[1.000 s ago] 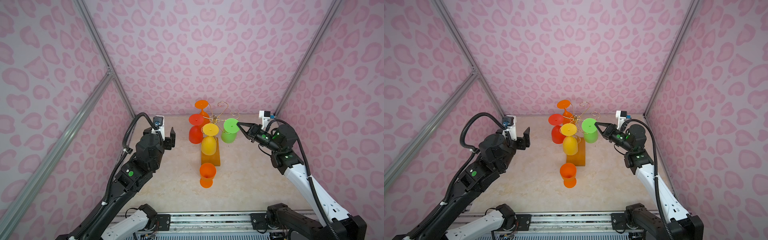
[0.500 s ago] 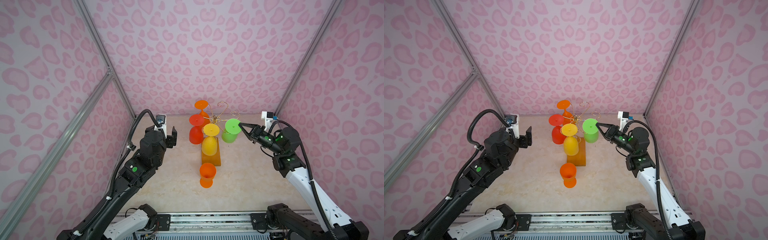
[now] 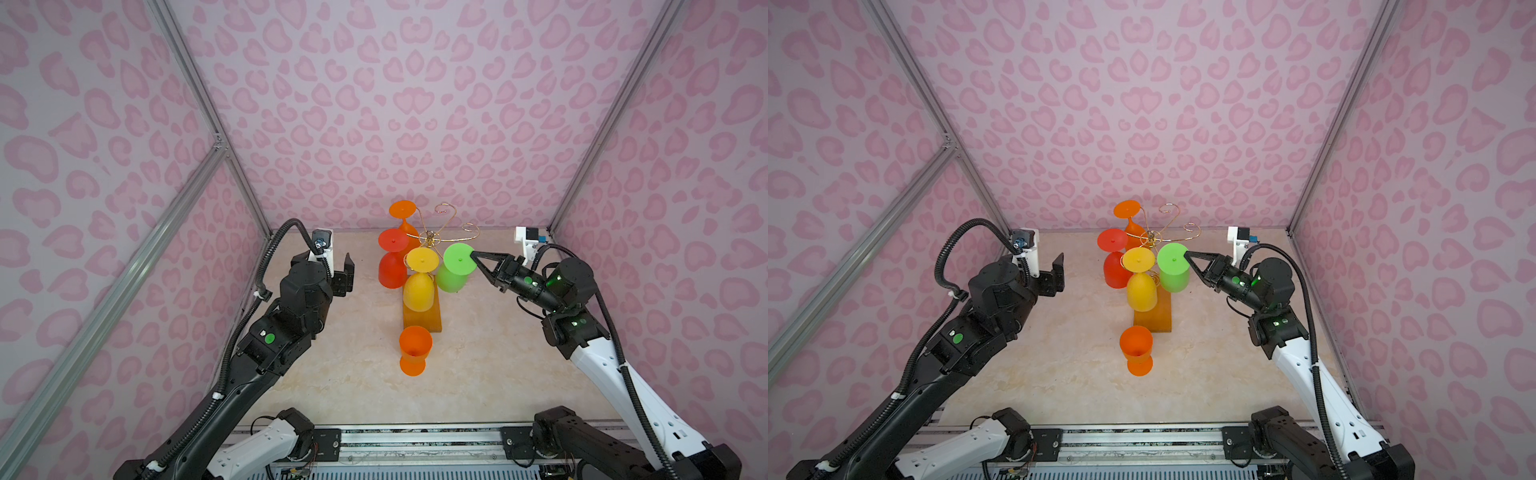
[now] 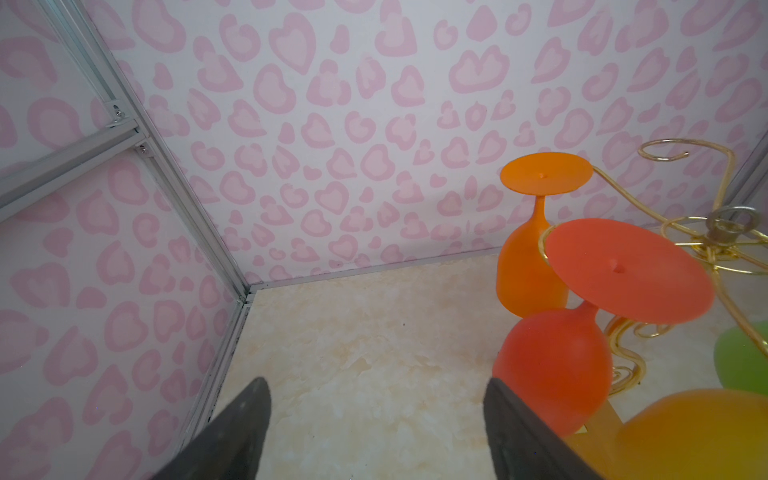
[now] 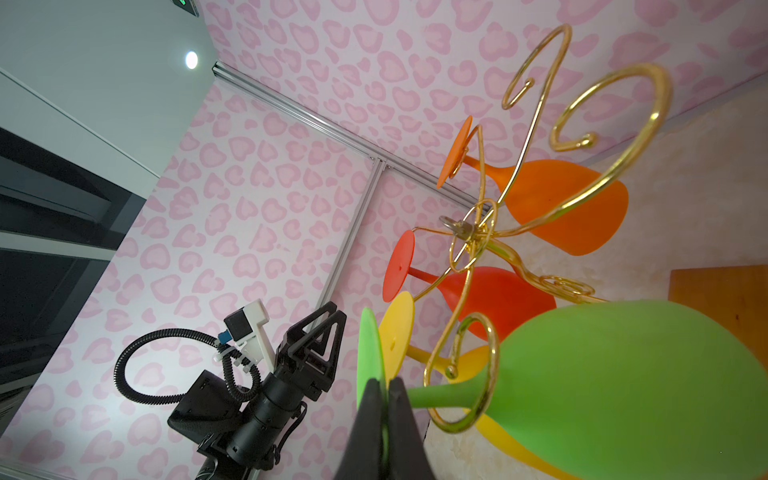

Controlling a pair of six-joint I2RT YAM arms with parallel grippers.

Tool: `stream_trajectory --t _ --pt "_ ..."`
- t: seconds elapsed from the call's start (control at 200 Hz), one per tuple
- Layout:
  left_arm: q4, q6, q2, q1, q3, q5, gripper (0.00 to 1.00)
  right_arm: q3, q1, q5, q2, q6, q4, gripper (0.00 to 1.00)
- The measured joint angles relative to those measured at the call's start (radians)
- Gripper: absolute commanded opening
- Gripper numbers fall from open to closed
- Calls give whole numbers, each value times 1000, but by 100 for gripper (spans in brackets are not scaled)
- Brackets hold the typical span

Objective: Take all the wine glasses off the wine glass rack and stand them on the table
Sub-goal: 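Lift the green glass off its hook and pull it away with the right gripper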

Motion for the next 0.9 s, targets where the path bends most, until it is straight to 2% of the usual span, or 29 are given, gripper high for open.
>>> stream_trajectory --t 0.9 --pt "0 -11 -5 11 -29 14 82 182 65 90 93 -51 -211 0"
